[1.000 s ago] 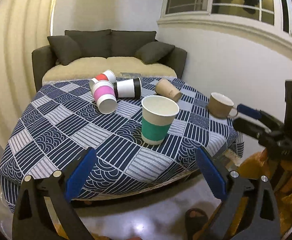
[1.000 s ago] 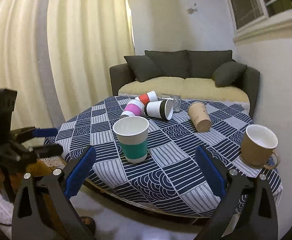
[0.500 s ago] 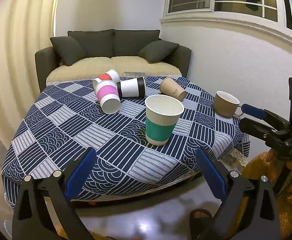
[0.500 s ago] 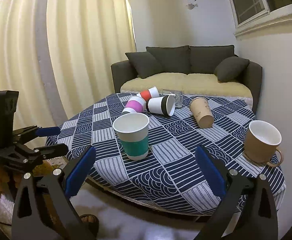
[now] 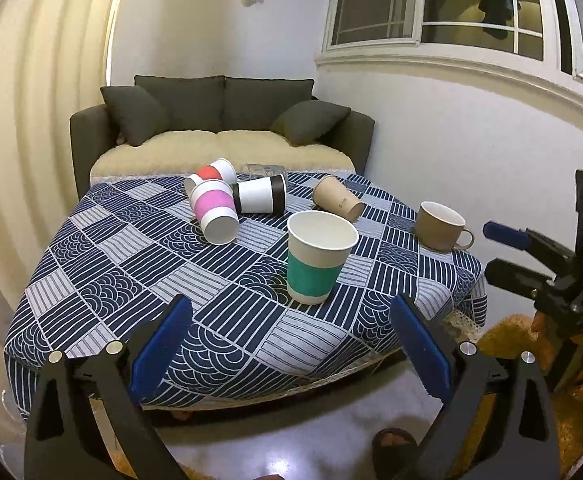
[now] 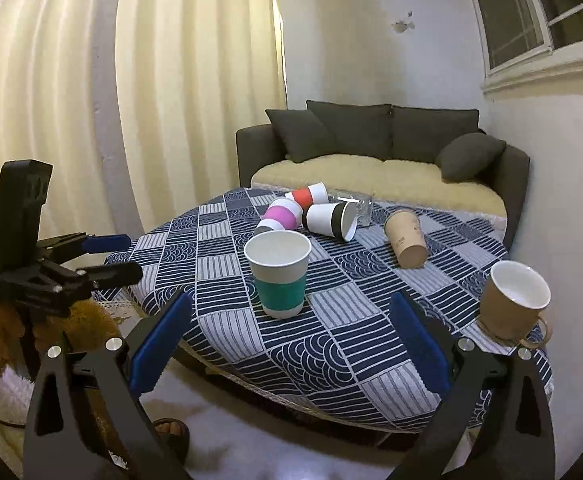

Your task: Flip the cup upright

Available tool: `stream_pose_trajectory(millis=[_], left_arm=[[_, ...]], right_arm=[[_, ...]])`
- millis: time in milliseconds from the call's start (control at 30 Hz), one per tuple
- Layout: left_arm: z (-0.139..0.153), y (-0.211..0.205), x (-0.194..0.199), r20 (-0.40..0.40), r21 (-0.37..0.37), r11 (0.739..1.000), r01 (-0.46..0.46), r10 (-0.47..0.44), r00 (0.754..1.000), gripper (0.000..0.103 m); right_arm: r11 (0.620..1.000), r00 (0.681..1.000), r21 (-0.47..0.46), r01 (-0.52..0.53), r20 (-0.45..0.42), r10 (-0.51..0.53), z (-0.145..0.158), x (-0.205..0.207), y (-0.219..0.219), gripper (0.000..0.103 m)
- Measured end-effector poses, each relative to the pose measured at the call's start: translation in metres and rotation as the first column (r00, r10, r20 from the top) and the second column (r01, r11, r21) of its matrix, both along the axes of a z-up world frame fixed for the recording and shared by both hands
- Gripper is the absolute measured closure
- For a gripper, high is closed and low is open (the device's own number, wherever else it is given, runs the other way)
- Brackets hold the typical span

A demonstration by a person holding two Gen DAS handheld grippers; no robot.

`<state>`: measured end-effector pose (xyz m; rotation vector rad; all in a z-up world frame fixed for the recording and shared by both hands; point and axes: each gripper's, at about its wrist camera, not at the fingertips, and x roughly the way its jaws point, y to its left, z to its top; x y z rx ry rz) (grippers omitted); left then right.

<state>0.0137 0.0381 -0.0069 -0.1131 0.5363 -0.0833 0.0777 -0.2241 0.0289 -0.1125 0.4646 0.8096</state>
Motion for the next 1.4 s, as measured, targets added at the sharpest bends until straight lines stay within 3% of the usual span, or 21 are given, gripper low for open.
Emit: stream_pose_trajectory(millis=[267, 1400], left_arm=[[-0.001, -0.002, 0.003, -0.019, 0.019, 1.0, -0.014, 0.014, 1.0, 0.006], [-0.003, -0.011, 0.003, -0.032, 0.058, 0.998, 0.011, -0.01, 0.999, 0.006]], right_arm=[[1.0, 0.999, 0.011, -0.001, -0.05, 0.002, -0.008, 0.01, 0.003, 0.005], [1.0, 0.997, 0.006, -0.014, -0.079, 0.015, -0.013, 0.014, 0.008, 0.005]])
